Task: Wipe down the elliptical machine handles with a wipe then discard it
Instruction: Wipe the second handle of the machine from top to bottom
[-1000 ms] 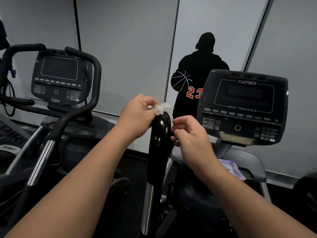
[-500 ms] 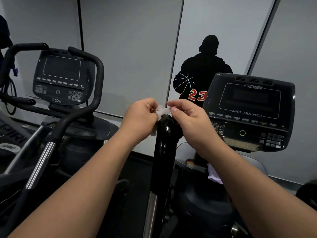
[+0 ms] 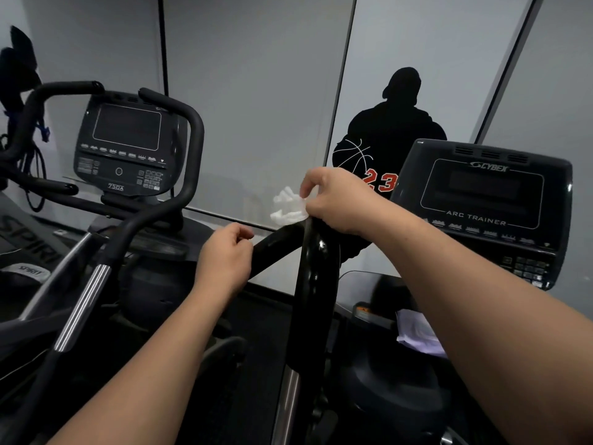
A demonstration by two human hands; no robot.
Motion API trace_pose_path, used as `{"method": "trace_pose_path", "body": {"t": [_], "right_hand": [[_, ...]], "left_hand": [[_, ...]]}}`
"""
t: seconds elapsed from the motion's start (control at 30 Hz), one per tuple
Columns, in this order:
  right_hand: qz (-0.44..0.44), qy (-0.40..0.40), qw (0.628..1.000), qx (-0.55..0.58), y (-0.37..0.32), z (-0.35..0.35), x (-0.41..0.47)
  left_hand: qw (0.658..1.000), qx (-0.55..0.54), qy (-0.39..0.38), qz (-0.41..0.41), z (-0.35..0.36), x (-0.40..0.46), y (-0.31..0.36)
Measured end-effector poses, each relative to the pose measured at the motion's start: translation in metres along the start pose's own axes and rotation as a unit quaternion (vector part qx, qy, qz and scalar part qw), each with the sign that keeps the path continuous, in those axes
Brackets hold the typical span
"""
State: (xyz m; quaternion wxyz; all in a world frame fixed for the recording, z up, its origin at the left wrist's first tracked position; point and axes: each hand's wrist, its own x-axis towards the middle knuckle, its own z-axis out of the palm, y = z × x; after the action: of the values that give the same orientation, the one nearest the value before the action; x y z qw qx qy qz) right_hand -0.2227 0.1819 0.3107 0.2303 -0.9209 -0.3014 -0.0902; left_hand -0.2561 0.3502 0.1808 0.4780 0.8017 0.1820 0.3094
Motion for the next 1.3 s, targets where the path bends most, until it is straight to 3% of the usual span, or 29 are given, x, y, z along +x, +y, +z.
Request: {"method": "trace_pose_path", "body": {"t": [0.1, 0.23, 0.43, 0.6, 0.83, 0.93, 1.07, 1.2, 1.3], "right_hand": [[-0.010, -0.040, 0.999, -0.003, 0.000, 0.000, -0.001], [0.033, -0.019, 0.998, 0.044, 0.016, -0.002, 0.003], [0.035, 0.028, 0.984, 0.174, 0.027, 0.011, 0.002], [0.052, -0.011, 0.965, 0.256, 0.045, 0.015, 0.002], [0.063, -0.003, 0.920, 0.387, 0.057, 0.029, 0.001], [0.035, 0.013, 0.872, 0.488, 0.052, 0.025, 0.006], [0.059, 0.006, 0.870, 0.489, 0.054, 0.044, 0.004], [0.037, 0.031, 0.862, 0.505, 0.054, 0.033, 0.002], [0.042, 0.031, 0.882, 0.468, 0.052, 0.042, 0.001]], "left_hand": [[0.998, 0.055, 0.034, 0.023, 0.001, -0.002, -0.006], [0.995, 0.098, 0.020, -0.024, 0.001, -0.001, -0.020], [0.996, 0.068, -0.016, -0.059, 0.006, -0.002, -0.022], [0.994, 0.038, -0.064, -0.075, 0.011, 0.003, -0.020], [0.989, -0.048, -0.039, -0.136, 0.017, 0.006, -0.026], [0.982, -0.078, -0.064, -0.162, 0.021, 0.010, -0.030], [0.990, -0.050, -0.062, -0.119, 0.021, 0.009, -0.030], [0.986, -0.048, -0.071, -0.146, 0.021, 0.010, -0.030], [0.988, -0.062, -0.045, -0.134, 0.018, 0.008, -0.030]]}}
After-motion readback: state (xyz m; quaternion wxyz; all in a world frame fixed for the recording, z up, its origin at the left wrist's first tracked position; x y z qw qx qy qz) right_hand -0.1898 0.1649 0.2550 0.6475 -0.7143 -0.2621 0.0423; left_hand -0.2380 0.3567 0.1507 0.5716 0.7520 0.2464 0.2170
